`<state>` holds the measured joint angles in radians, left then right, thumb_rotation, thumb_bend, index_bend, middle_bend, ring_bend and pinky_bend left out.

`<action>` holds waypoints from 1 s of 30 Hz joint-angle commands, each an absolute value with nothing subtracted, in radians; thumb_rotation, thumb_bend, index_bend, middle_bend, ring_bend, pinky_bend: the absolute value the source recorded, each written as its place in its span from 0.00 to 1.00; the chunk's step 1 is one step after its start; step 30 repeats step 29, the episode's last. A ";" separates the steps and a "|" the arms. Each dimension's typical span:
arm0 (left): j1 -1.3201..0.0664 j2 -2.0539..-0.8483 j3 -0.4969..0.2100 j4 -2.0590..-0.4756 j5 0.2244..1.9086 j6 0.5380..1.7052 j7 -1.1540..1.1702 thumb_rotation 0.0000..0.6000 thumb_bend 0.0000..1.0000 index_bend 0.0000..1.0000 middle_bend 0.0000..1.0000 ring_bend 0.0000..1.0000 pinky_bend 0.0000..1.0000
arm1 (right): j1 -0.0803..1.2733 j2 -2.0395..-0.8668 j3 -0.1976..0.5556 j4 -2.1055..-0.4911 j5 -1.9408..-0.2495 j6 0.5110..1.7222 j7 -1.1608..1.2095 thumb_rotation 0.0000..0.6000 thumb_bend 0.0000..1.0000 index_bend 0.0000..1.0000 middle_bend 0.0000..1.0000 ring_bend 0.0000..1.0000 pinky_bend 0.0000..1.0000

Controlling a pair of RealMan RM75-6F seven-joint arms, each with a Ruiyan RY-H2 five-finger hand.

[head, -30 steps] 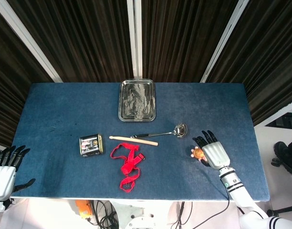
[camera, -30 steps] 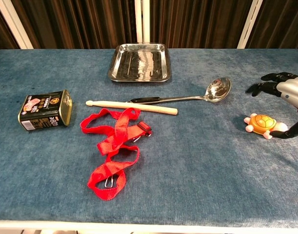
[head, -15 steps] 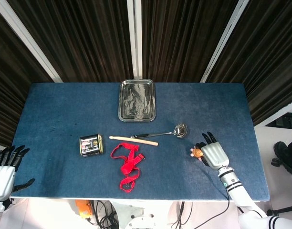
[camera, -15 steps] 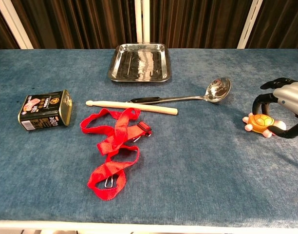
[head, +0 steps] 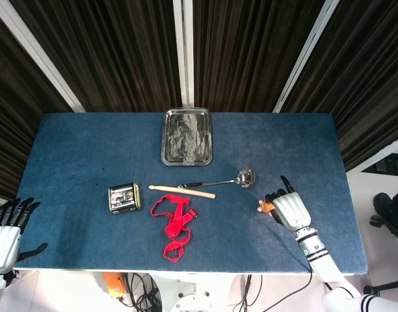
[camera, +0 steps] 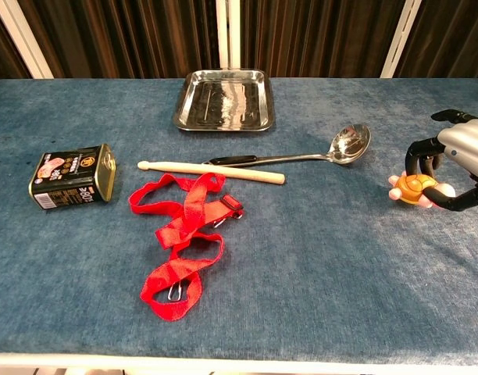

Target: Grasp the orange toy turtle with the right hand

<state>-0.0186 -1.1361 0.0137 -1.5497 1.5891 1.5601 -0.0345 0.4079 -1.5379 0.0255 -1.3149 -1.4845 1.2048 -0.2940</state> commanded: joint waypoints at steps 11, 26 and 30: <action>-0.024 -1.133 0.012 -1.574 1.594 1.557 -0.006 1.00 0.08 0.15 0.09 0.00 0.02 | 0.389 -1.474 0.023 -1.390 -1.470 1.204 -0.290 1.00 0.03 0.00 0.00 0.00 0.00; -0.007 -1.120 0.009 -1.593 1.590 1.587 0.001 1.00 0.08 0.15 0.09 0.00 0.01 | 0.139 -1.277 -0.085 -1.444 -1.583 1.553 -0.079 1.00 0.03 0.00 0.00 0.00 0.00; 0.002 -1.134 0.007 -1.579 1.593 1.608 -0.004 1.00 0.08 0.15 0.09 0.00 0.00 | 0.090 -1.263 -0.099 -1.428 -1.553 1.569 -0.015 1.00 0.03 0.00 0.00 0.00 0.00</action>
